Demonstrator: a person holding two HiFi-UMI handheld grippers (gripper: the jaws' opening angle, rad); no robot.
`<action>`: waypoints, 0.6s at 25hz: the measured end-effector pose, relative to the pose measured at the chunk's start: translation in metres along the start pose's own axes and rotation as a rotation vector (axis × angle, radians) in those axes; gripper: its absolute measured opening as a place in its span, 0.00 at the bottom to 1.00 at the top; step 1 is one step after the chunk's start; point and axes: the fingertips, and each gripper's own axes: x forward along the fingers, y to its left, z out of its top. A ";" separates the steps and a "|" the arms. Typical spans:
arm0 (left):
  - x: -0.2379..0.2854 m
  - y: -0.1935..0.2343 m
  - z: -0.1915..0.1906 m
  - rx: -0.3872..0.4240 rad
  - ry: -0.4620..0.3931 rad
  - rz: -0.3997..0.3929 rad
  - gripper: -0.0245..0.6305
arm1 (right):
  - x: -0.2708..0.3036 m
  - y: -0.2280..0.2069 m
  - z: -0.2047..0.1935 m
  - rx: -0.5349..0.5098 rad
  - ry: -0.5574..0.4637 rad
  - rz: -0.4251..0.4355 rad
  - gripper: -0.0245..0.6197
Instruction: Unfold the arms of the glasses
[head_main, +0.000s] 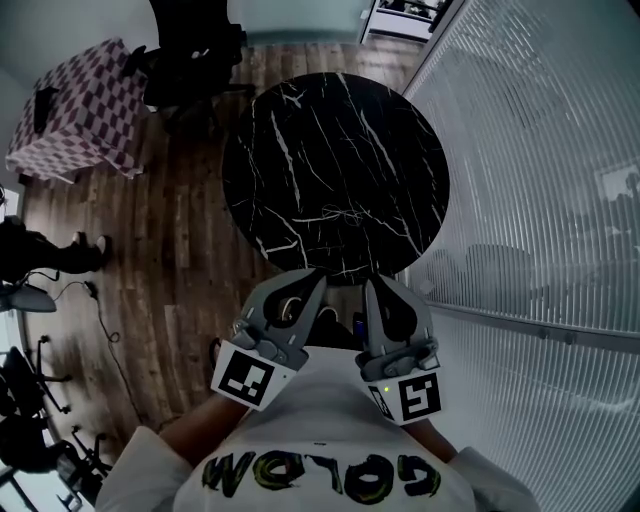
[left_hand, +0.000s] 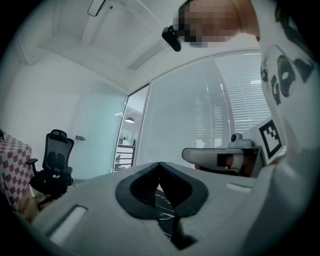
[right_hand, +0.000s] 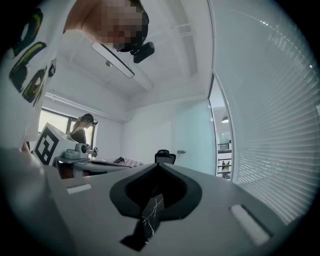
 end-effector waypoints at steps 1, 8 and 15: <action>0.002 -0.001 0.001 0.005 0.000 -0.001 0.04 | 0.000 -0.002 0.001 -0.005 -0.006 0.002 0.04; 0.027 -0.009 0.010 0.036 -0.008 0.004 0.04 | -0.003 -0.041 0.017 -0.031 -0.033 -0.012 0.04; 0.057 -0.014 0.012 0.024 0.002 0.002 0.04 | -0.002 -0.069 0.015 -0.063 -0.007 0.011 0.04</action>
